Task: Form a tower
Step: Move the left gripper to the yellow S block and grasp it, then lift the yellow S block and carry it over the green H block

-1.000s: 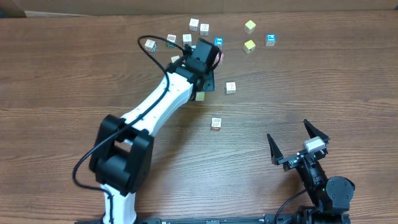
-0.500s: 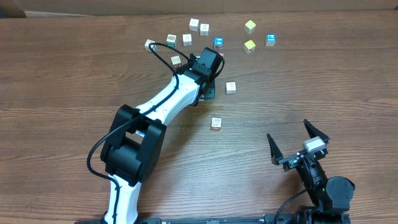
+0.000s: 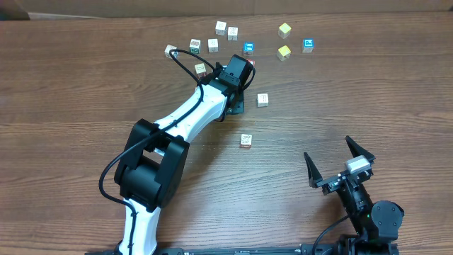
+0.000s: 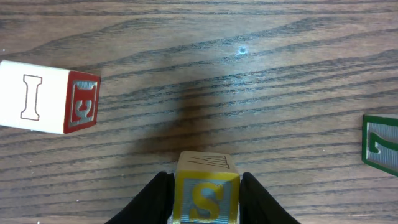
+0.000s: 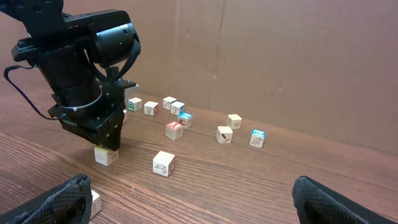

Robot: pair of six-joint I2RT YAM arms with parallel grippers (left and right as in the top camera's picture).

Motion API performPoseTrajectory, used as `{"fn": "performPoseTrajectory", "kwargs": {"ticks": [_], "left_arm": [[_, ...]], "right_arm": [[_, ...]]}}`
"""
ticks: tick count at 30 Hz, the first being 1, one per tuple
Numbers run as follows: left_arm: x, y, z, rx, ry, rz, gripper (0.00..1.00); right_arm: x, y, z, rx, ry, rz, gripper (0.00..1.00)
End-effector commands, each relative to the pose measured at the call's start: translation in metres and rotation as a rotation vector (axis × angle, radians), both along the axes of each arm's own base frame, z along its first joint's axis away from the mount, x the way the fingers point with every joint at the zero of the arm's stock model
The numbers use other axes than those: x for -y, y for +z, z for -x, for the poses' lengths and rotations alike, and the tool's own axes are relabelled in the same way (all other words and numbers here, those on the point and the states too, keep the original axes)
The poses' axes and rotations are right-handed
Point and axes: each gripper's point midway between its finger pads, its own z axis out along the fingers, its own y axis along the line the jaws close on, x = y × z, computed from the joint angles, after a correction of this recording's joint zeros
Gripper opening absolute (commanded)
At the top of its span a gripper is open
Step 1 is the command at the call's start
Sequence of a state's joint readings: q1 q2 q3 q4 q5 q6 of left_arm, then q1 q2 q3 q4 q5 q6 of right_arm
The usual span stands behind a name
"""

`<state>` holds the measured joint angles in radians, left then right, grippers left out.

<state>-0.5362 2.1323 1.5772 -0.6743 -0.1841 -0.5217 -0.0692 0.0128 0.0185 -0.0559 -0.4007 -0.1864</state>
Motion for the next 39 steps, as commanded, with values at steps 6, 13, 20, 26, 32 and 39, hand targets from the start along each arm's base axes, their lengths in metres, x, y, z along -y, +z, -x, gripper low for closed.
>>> {"fn": "performPoseTrajectory", "kwargs": {"ticks": [6,13,20,26,32,39], "left_arm": [[0.0,-0.004,0.003,-0.016,-0.009,-0.009,0.31],[0.0,-0.004,0.004,-0.019,-0.009,-0.011,0.32],[-0.001,-0.005,0.007,-0.031,-0.012,-0.01,0.33],[0.006,-0.006,0.01,-0.053,-0.025,0.026,0.42],[0.005,-0.006,0.011,-0.056,-0.025,0.024,0.39],[0.004,-0.007,0.012,-0.061,-0.023,0.021,0.52]], "right_arm": [[0.0,-0.003,0.0,-0.001,-0.001,-0.005,1.0],[0.0,-0.003,0.0,-0.001,-0.001,-0.005,1.0],[0.0,-0.003,0.0,-0.001,-0.001,-0.005,1.0],[0.0,-0.003,0.0,-0.001,-0.001,-0.005,1.0],[0.0,-0.003,0.0,-0.001,-0.001,-0.005,1.0],[0.0,-0.003,0.0,-0.001,-0.001,-0.005,1.0]]}}
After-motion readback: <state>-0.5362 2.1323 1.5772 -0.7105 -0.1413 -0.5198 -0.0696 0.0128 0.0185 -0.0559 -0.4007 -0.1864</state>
